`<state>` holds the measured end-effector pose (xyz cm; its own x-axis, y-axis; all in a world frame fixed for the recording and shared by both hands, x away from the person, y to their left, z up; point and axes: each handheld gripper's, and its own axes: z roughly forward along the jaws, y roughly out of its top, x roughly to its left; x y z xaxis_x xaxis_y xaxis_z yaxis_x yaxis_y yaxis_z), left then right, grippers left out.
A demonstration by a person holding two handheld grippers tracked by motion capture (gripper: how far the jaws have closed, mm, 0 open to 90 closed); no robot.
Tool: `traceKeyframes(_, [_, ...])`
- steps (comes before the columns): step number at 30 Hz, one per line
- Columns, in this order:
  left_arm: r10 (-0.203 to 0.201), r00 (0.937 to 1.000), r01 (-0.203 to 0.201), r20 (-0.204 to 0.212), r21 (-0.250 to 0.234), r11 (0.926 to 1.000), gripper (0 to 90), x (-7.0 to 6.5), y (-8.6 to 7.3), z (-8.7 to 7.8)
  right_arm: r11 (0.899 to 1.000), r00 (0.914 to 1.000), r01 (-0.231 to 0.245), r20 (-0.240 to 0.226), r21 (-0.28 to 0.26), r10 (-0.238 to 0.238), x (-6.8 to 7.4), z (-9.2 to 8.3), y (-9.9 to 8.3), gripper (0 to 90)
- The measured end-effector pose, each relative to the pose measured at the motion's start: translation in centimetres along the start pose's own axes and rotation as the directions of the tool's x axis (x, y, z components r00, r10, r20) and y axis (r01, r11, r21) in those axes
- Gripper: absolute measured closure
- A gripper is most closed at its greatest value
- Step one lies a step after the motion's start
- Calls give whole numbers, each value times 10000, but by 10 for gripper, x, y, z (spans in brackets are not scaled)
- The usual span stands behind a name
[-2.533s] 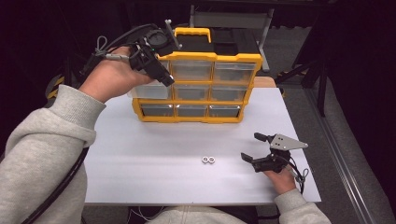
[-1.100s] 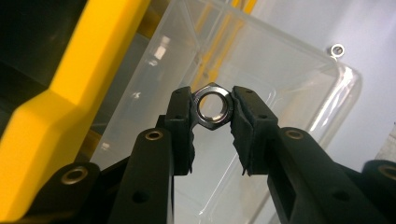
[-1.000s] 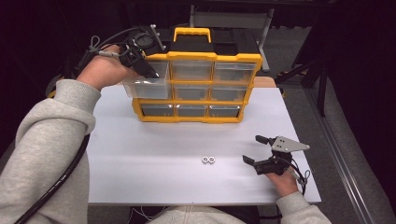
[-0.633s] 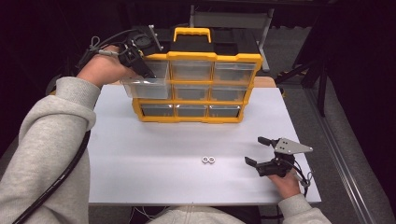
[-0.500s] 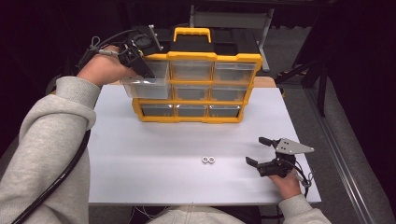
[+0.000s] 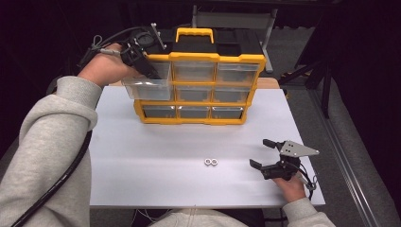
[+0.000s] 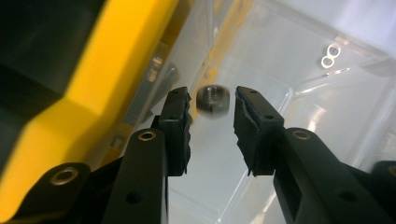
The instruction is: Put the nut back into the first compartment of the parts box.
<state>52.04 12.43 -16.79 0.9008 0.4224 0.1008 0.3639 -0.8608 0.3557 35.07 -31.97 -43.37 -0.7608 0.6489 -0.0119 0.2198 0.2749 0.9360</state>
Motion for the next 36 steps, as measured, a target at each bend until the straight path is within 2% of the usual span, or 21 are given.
traceKeyframes(1, [0, 10000, 0, 0, 0, 10000, 648, 0, 0, 0, 10000, 10000, 0, 0, 0, 0, 0, 0, 0, 46])
traceKeyframes(5, [-11, 9994, -3, -353, -392, 9992, 645, -4, -2, -17, 10000, 10000, 1, -31, -22, -1, 0, 0, 0, 46])
traceKeyframes(8, [69, 9987, -105, -504, -718, 9974, 633, -12, -2, -31, 10000, 10000, -11, -46, -20, 10, 0, 1, 0, 46])
traceKeyframes(10, [303, 9982, -351, -515, -949, 9949, 624, -21, 0, -39, 10000, 10000, -4, -51, -10, 4, 0, 1, 1, 46])
traceKeyframes(11, [322, 9982, -375, -499, -1076, 9935, 607, -27, 2, -44, 10000, 10000, -4, -31, -18, 4, 0, 1, 1, 46])
traceKeyframes(12, [322, 9982, -375, -499, -1076, 9935, 592, -27, 2, -44, 10000, 10000, -4, -31, -18, 4, 0, 1, 1, 46])
traceKeyframes(15, [625, 9970, -682, -448, -1380, 9881, 581, -39, 4, -51, 10000, 10000, 5, -53, -55, -5, 0, 1, 1, 46])
traceKeyframes(18, [1077, 9936, -1118, -334, -1671, 9796, 526, -57, 6, -56, 10000, 10000, -8, -35, -49, 8, -1, 2, 1, 46])
traceKeyframes(24, [1299, 9915, -1263, 50, -1979, 9720, 371, -76, 7, -51, 10000, 10000, 58, -6, -45, -58, 0, 2, 2, 46])
traceKeyframes(27, [1566, 9877, -1526, 28, -2059, 9666, 327, -90, 7, -43, 10000, 10000, 31, -11, -67, -31, -1, 2, 2, 46])
traceKeyframes(28, [1782, 9840, -1732, 31, -2196, 9601, 314, -99, 7, -37, 10000, 10000, 27, 1, -67, -27, -1, 2, 2, 46])
traceKeyframes(30, [1834, 9830, -1791, -22, -2276, 9571, 296, -103, 6, -33, 10000, 10000, 49, 2, -59, -49, 0, 2, 3, 46])
traceKeyframes(32, [2026, 9791, -2004, -151, -2367, 9507, 281, -112, 6, -22, 10000, 10000, 56, 10, -60, -56, 0, 2, 3, 46])
traceKeyframes(35, [2273, 9738, -2224, -49, -2285, 9478, 275, -123, 5, -3, 10000, 10000, 47, 39, -63, -47, 0, 2, 3, 46])
traceKeyframes(36, [2258, 9742, -2198, 4, -2268, 9488, 271, -124, 5, 2, 10000, 10000, 27, 44, -65, -26, -1, 3, 3, 46])
